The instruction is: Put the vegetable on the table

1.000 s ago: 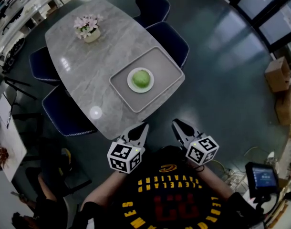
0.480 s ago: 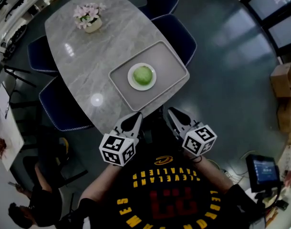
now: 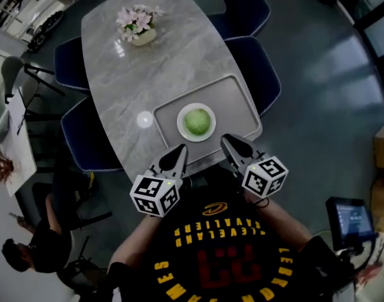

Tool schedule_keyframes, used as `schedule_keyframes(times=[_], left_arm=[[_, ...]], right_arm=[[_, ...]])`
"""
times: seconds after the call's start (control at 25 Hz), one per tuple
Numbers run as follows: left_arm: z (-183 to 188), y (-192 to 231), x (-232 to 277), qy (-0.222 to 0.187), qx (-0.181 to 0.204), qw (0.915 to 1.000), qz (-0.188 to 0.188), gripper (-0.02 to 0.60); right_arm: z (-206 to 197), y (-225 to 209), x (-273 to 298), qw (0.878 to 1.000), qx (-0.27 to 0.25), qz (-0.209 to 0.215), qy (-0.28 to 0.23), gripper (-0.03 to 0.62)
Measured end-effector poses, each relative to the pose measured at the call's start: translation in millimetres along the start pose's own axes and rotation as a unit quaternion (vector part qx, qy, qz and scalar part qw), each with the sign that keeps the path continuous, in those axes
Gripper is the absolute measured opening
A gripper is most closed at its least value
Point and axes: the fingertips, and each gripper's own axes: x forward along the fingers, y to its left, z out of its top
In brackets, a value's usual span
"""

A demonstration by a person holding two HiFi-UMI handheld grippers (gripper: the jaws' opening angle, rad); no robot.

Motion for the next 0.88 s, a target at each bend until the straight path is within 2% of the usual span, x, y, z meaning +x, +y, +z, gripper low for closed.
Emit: schedule_keyframes(times=[0.12, 0.24, 0.4, 0.52, 0.6, 0.76, 0.84, 0.88], left_arm=[[3, 10, 22, 0.002, -0.02, 0.9996, 0.021, 0.0], [-10, 24, 36, 0.014, -0.065, 0.9965, 0.051, 0.0], [-26, 48, 41, 0.02, -0.127, 0.9856, 0.109, 0.0], [-39, 66, 46, 0.03, -0.161, 0.9775, 0.133, 0.002], [-50, 73, 46, 0.041, -0.171, 0.974, 0.142, 0.002], [-68, 88, 51, 0.061, -0.182, 0.9697, 0.151, 0.067], [-74, 97, 56, 0.07, -0.186, 0.9685, 0.15, 0.074], [-76, 102, 60, 0.076, -0.188, 0.968, 0.148, 0.075]], right_arm=[[3, -24, 18, 0.999, 0.017, 0.007, 0.035, 0.041], [-3, -44, 33, 0.996, 0.021, 0.015, 0.091, 0.041], [-7, -63, 46, 0.989, -0.022, 0.024, 0.143, 0.041], [-17, -77, 61, 0.984, -0.033, 0.029, 0.174, 0.041], [-28, -82, 69, 0.98, -0.037, 0.032, 0.194, 0.041], [-43, -95, 87, 0.973, -0.056, 0.019, 0.222, 0.043], [-49, -104, 97, 0.97, -0.06, 0.006, 0.235, 0.116], [-52, -109, 101, 0.969, -0.06, 0.001, 0.242, 0.117]])
